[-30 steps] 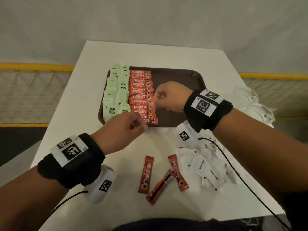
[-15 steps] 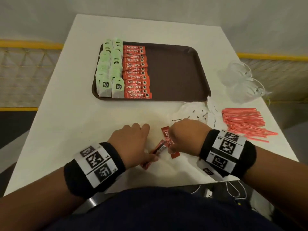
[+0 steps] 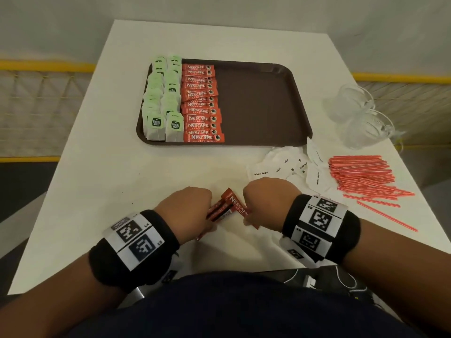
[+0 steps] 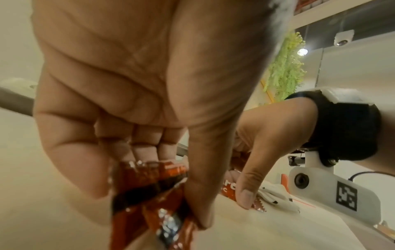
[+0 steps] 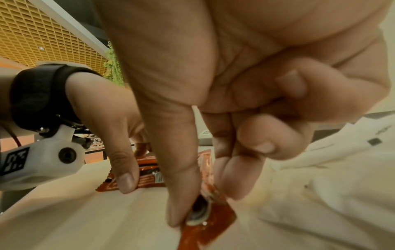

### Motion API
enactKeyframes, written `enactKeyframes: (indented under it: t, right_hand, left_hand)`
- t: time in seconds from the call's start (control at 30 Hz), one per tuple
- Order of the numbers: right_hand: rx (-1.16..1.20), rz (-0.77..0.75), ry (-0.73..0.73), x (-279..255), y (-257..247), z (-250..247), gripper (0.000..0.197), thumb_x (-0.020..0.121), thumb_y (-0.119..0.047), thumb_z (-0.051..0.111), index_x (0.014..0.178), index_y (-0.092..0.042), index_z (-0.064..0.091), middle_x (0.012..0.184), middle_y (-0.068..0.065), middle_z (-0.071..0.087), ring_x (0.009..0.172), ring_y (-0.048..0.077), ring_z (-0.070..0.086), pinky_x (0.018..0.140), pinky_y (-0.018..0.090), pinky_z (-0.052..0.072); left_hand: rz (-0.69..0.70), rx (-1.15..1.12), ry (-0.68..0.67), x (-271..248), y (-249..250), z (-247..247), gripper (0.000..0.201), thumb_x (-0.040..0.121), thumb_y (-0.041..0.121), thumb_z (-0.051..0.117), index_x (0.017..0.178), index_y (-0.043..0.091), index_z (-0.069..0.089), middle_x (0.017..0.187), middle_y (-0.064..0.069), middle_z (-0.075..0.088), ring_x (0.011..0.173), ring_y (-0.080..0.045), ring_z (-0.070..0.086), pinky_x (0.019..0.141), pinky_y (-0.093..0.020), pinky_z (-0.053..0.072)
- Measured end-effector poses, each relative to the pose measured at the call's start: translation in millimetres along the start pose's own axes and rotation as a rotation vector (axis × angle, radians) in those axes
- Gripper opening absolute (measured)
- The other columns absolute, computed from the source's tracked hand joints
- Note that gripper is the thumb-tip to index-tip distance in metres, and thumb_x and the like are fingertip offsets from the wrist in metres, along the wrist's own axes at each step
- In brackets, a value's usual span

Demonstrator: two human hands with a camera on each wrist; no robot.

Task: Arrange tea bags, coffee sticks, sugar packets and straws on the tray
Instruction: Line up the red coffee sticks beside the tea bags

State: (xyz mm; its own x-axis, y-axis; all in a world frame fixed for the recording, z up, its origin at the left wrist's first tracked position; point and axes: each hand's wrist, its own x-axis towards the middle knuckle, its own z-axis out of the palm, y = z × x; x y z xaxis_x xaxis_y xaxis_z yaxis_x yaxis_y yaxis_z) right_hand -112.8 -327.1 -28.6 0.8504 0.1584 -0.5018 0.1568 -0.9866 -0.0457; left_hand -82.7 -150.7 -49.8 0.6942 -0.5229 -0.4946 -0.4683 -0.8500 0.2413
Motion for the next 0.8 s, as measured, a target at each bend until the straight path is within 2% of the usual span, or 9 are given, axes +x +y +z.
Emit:
enactKeyframes:
  t: [0.13,0.2,0.27,0.37,0.43,0.53,0.63,0.7,0.8]
  right_hand:
    - [0.038,-0.007,0.044,3.5,0.3,0.9,0.029,0.086,-0.036,0.064,0.070,-0.020,0.046,0.069,-0.006,0.049,0.071,0.017,0.054,0.062,0.028,0.044]
    - [0.072,-0.004,0.077,4.3,0.6,-3.8,0.022,0.086,-0.034,0.062,0.077,-0.019,0.049,0.070,-0.005,0.049,0.071,0.017,0.053,0.061,0.028,0.044]
    - [0.135,0.002,0.135,5.7,2.5,-12.2,0.020,0.085,-0.034,0.062,0.080,-0.019,0.051,0.072,-0.004,0.053,0.069,0.016,0.053,0.061,0.029,0.046]
    - [0.342,-0.002,0.228,10.4,6.1,-25.9,0.022,0.083,-0.038,0.069,0.088,-0.022,0.054,0.076,-0.007,0.063,0.071,0.011,0.059,0.067,0.030,0.049]
    - [0.531,-0.022,0.253,15.0,6.2,-33.2,0.027,0.080,-0.040,0.074,0.096,-0.026,0.056,0.073,-0.008,0.069,0.068,0.005,0.063,0.067,0.028,0.051]
    - [0.685,-0.099,0.306,25.8,3.1,-41.6,0.026,0.080,-0.039,0.075,0.099,-0.025,0.065,0.073,-0.008,0.070,0.066,0.008,0.066,0.068,0.032,0.055]
    - [0.798,-0.153,0.360,39.6,0.7,-48.7,0.022,0.080,-0.035,0.076,0.094,-0.020,0.069,0.074,-0.001,0.070,0.068,0.016,0.066,0.071,0.036,0.055]
    - [0.856,-0.188,0.363,47.1,-1.7,-53.0,0.019,0.081,-0.030,0.077,0.091,-0.016,0.070,0.075,0.005,0.070,0.070,0.024,0.066,0.074,0.042,0.056]
    - [0.923,-0.229,0.349,53.3,-5.0,-57.9,0.017,0.084,-0.026,0.074,0.090,-0.010,0.070,0.077,0.011,0.070,0.073,0.030,0.065,0.076,0.043,0.055]
  left_hand:
    - [0.065,-0.058,-0.050,2.7,-2.5,-2.6,0.020,0.091,0.038,0.063,0.096,0.020,0.056,0.084,0.004,0.055,0.075,-0.015,0.053,0.065,-0.026,0.039]
    - [0.083,-0.157,-0.049,3.0,-7.1,-5.9,0.013,0.094,0.032,0.058,0.092,0.021,0.052,0.084,0.002,0.056,0.073,-0.016,0.054,0.063,-0.025,0.040]
    - [0.073,-0.259,-0.025,2.7,-15.0,-12.4,0.015,0.096,0.027,0.056,0.087,0.024,0.043,0.083,0.001,0.055,0.070,-0.014,0.051,0.061,-0.026,0.039]
    - [0.005,-0.600,0.041,2.1,-31.8,-20.4,0.015,0.095,0.015,0.054,0.089,0.019,0.041,0.086,-0.003,0.064,0.070,-0.016,0.062,0.062,-0.031,0.050]
    - [-0.053,-0.879,0.145,1.8,-42.8,-25.4,0.010,0.095,0.010,0.051,0.095,0.015,0.043,0.082,-0.004,0.065,0.065,-0.017,0.060,0.061,-0.033,0.052]
    - [-0.072,-1.232,0.304,3.7,-50.3,-39.1,0.008,0.098,0.015,0.050,0.095,0.017,0.043,0.068,0.002,0.043,0.059,-0.012,0.036,0.054,-0.028,0.036]
    - [0.009,-1.401,0.379,5.9,-46.7,-56.7,0.026,0.098,0.038,0.056,0.083,0.021,0.043,0.058,0.009,0.030,0.051,-0.008,0.025,0.049,-0.022,0.029]
    - [0.061,-1.352,0.437,5.5,-42.9,-65.3,0.023,0.094,0.044,0.059,0.081,0.026,0.051,0.053,0.014,0.041,0.047,-0.005,0.033,0.051,-0.021,0.034]
    - [0.090,-1.290,0.563,9.2,-42.6,-70.5,0.011,0.091,0.036,0.066,0.092,0.025,0.065,0.071,0.014,0.066,0.052,0.002,0.051,0.054,-0.018,0.041]
